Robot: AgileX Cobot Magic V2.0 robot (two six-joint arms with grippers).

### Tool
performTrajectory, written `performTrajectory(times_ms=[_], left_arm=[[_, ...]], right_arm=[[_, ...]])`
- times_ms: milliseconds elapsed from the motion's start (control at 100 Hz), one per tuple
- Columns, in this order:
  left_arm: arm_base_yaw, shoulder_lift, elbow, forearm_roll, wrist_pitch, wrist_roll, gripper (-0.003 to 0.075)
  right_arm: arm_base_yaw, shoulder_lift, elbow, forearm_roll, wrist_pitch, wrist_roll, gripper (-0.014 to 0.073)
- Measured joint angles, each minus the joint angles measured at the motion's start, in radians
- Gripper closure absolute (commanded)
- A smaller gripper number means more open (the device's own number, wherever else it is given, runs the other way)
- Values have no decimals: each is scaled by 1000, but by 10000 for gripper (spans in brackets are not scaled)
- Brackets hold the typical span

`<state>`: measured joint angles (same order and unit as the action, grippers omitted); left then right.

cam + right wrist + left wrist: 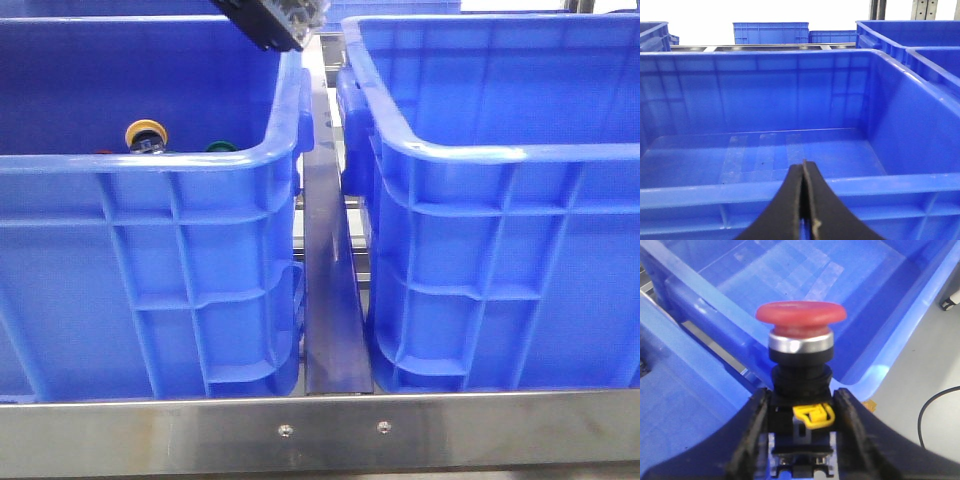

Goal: Pick red and yellow buttons and place in box

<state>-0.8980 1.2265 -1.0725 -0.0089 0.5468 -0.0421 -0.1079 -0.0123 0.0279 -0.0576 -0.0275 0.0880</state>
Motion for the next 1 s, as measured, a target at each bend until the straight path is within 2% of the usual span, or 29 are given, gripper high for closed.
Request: performTrajectory(times_ms=[530, 780, 890, 1000], left_arm=[[0, 0, 0, 0, 0, 0, 618], [0, 0, 0, 0, 0, 0, 618], [0, 0, 0, 0, 0, 0, 618], [0, 0, 0, 0, 0, 0, 618]], right_arm=[[0, 0, 0, 22, 18, 12, 662], [0, 0, -184, 58, 304, 16, 662], [0, 58, -283, 58, 440, 16, 662], [0, 158, -362, 58, 516, 16, 662]])
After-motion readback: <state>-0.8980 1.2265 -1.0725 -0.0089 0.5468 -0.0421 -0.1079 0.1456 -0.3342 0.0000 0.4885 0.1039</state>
